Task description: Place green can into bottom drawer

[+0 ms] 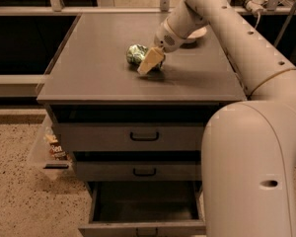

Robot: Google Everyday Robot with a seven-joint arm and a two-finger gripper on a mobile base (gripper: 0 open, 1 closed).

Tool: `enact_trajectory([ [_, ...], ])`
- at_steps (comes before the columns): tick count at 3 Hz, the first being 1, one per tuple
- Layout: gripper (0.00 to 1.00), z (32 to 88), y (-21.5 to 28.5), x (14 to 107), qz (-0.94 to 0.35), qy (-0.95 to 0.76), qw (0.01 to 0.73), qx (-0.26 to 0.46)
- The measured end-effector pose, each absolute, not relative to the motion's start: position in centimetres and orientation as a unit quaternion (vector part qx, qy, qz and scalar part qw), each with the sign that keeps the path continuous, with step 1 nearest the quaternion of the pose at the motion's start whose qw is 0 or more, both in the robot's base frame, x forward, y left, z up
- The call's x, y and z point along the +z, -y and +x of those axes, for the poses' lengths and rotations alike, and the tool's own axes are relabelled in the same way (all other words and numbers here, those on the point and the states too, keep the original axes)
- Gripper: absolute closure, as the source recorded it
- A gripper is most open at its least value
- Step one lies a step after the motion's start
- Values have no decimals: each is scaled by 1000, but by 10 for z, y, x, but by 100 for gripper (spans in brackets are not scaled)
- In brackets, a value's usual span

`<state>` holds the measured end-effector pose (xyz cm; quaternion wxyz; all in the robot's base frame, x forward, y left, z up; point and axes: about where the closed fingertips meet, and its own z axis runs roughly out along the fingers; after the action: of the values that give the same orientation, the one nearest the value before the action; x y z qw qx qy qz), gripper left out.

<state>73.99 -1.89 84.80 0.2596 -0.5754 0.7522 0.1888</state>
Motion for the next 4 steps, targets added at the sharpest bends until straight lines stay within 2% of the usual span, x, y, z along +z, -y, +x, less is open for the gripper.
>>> enact_trajectory([
  [2, 88, 740, 19, 848, -575, -752, 260, 189],
  [3, 100, 740, 19, 848, -575, -752, 260, 189],
  [4, 100, 715, 30, 857, -581, -749, 246, 202],
])
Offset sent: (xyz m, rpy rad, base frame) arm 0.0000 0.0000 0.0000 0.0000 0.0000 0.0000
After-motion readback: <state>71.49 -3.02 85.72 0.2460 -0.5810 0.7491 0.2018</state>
